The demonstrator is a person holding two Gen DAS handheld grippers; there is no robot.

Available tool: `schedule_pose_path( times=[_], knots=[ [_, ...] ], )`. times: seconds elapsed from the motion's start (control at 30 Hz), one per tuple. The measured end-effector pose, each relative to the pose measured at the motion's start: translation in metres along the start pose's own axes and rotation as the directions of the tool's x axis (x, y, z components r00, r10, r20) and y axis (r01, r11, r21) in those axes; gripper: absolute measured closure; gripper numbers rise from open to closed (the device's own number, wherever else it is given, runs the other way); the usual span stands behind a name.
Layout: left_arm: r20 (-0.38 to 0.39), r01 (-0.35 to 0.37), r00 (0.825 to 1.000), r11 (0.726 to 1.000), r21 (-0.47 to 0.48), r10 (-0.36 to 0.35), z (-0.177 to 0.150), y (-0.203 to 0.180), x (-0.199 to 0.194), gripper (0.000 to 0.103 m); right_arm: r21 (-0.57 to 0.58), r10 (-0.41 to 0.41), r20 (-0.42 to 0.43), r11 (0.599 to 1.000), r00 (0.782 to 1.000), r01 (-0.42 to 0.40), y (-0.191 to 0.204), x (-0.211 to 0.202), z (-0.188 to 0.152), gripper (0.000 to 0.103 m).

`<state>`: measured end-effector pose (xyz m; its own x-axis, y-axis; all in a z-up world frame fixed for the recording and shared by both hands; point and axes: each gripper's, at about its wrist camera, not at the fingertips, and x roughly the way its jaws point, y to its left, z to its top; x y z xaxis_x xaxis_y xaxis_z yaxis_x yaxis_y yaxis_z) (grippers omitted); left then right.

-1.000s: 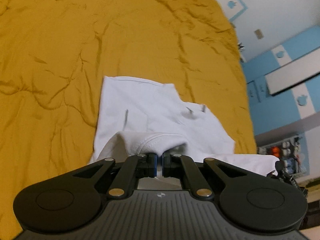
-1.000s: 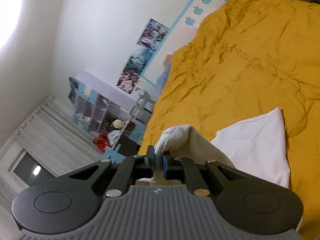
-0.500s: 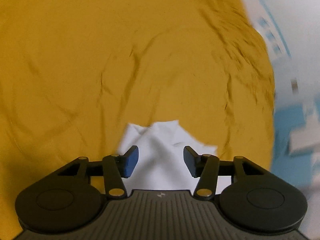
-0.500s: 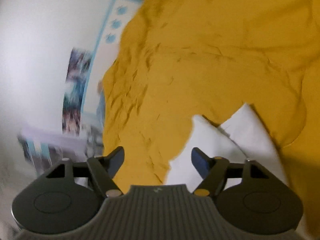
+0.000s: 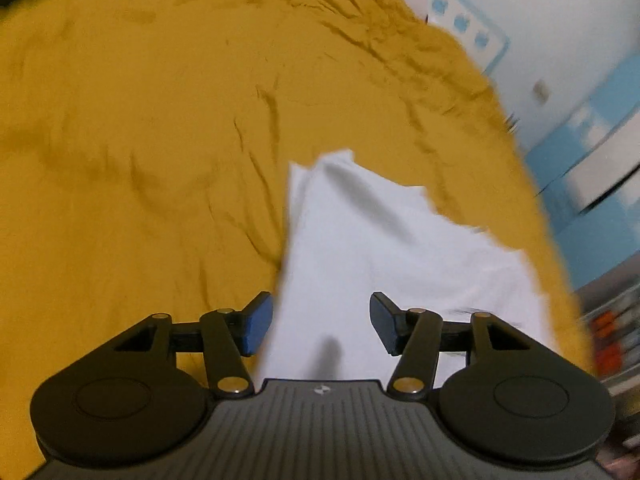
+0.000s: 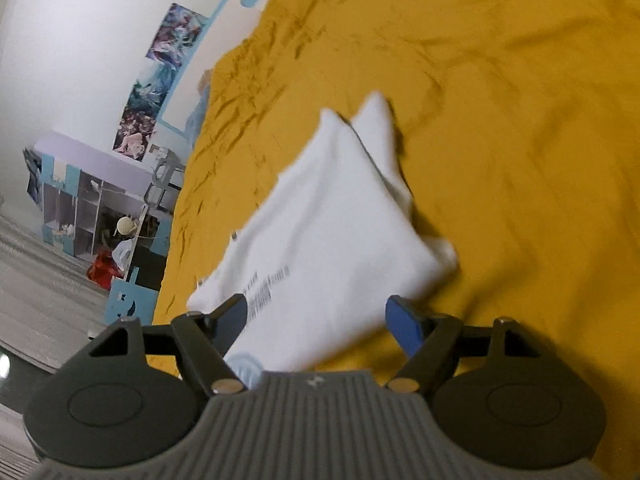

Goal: Fold small clothes

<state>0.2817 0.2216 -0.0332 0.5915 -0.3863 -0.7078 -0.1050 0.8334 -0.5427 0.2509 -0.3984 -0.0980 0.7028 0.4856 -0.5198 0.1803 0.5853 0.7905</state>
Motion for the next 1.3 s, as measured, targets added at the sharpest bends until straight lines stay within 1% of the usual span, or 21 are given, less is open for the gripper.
schedule_pose_path(
  times=[0.07,0.13,0.23,0.3,0.33,0.4,0.43,0.53,0.57,0.6,0.67,0.7,0.73,0.8,0.83,0.9,1.0,1.07,1.17,1.23,1.3],
  knots=[
    [-0.01,0.095,0.995,0.991,-0.091,-0.096,-0.018,0.011,-0.008,0.038,0.022,0.014,-0.006,1.0,1.0,-0.013,-0.004,-0.008,-0.012,0.03],
    [-0.005,0.131,0.991,0.979,-0.155,-0.133,-0.032,0.019,-0.008,0.038,0.031,0.023,-0.017,0.999,1.0,-0.023,-0.01,-0.013,-0.021,0.03],
    [-0.039,0.117,0.991,0.965,-0.234,-0.129,-0.046,0.028,0.009,0.039,0.091,0.021,-0.003,0.996,1.0,-0.02,-0.021,-0.007,-0.028,0.035],
    [-0.101,0.132,0.979,0.932,-0.339,-0.175,-0.05,0.036,0.03,0.04,0.18,0.005,0.015,0.984,1.0,-0.007,-0.026,0.004,-0.028,0.037],
    [-0.116,0.143,0.972,0.912,-0.385,-0.202,-0.051,0.041,0.041,0.042,0.231,0.038,0.023,0.972,0.999,-0.043,-0.03,0.01,-0.027,0.037],
    [-0.094,0.152,0.972,0.884,-0.442,-0.214,-0.047,0.046,0.055,0.043,0.301,0.095,0.022,0.949,0.995,-0.097,-0.035,0.022,-0.025,0.041],
    [-0.075,0.154,0.975,0.877,-0.454,-0.209,-0.044,0.047,0.061,0.043,0.314,0.095,0.021,0.944,0.995,-0.097,-0.036,0.03,-0.024,0.048],
    [-0.046,0.156,0.978,0.865,-0.476,-0.202,-0.037,0.049,0.074,0.046,0.319,0.029,0.001,0.947,1.0,-0.028,-0.033,0.057,-0.017,0.059],
    [-0.04,0.16,0.978,0.862,-0.482,-0.204,-0.036,0.049,0.077,0.048,0.33,0.024,0.01,0.944,1.0,-0.026,-0.033,0.065,-0.016,0.06],
    [-0.033,0.161,0.979,0.857,-0.489,-0.203,-0.034,0.05,0.08,0.054,0.341,0.03,0.025,0.939,0.999,-0.037,-0.033,0.069,-0.015,0.061],
    [-0.04,0.144,0.981,0.856,-0.497,-0.188,-0.039,0.05,0.084,0.073,0.368,0.027,0.073,0.928,0.997,-0.052,-0.034,0.075,-0.017,0.068],
    [-0.051,0.131,0.982,0.853,-0.505,-0.181,-0.04,0.05,0.086,0.085,0.376,0.017,0.092,0.925,0.996,-0.05,-0.033,0.076,-0.019,0.077],
    [-0.047,0.134,0.982,0.844,-0.52,-0.184,-0.043,0.047,0.088,0.087,0.379,0.005,0.109,0.924,0.994,-0.046,-0.032,0.076,-0.022,0.086],
    [-0.043,0.14,0.979,0.814,-0.563,-0.197,-0.047,0.049,0.086,0.09,0.375,-0.014,0.136,0.926,0.991,-0.038,-0.03,0.073,-0.028,0.097],
    [-0.046,0.142,0.978,0.812,-0.567,-0.203,-0.047,0.049,0.083,0.09,0.383,-0.011,0.148,0.922,0.989,-0.047,-0.029,0.07,-0.031,0.098],
    [-0.047,0.154,0.976,0.825,-0.544,-0.213,-0.044,0.045,0.075,0.091,0.425,0.013,0.161,0.901,0.987,-0.082,-0.028,0.064,-0.033,0.098],
    [-0.05,0.152,0.978,0.865,-0.479,-0.2,-0.039,0.033,0.058,0.093,0.434,0.015,0.132,0.898,0.991,-0.071,-0.014,0.056,-0.028,0.099],
    [-0.057,0.156,0.976,0.858,-0.489,-0.21,-0.038,0.032,0.048,0.094,0.4,0.034,0.117,0.913,0.993,-0.078,-0.002,0.045,-0.024,0.099],
    [-0.066,0.199,0.961,0.839,-0.507,-0.269,-0.035,0.032,0.036,0.094,0.396,0.063,0.101,0.913,0.993,-0.098,0.009,0.025,-0.021,0.099],
    [-0.079,0.208,0.956,0.839,-0.502,-0.284,-0.035,0.031,0.026,0.094,0.418,0.062,0.085,0.904,0.994,-0.092,0.014,0.013,-0.018,0.099],
    [-0.096,0.208,0.952,0.848,-0.488,-0.289,-0.04,0.027,0.014,0.094,0.465,0.086,0.064,0.879,0.994,-0.106,0.015,0.002,-0.019,0.099]
  ],
)
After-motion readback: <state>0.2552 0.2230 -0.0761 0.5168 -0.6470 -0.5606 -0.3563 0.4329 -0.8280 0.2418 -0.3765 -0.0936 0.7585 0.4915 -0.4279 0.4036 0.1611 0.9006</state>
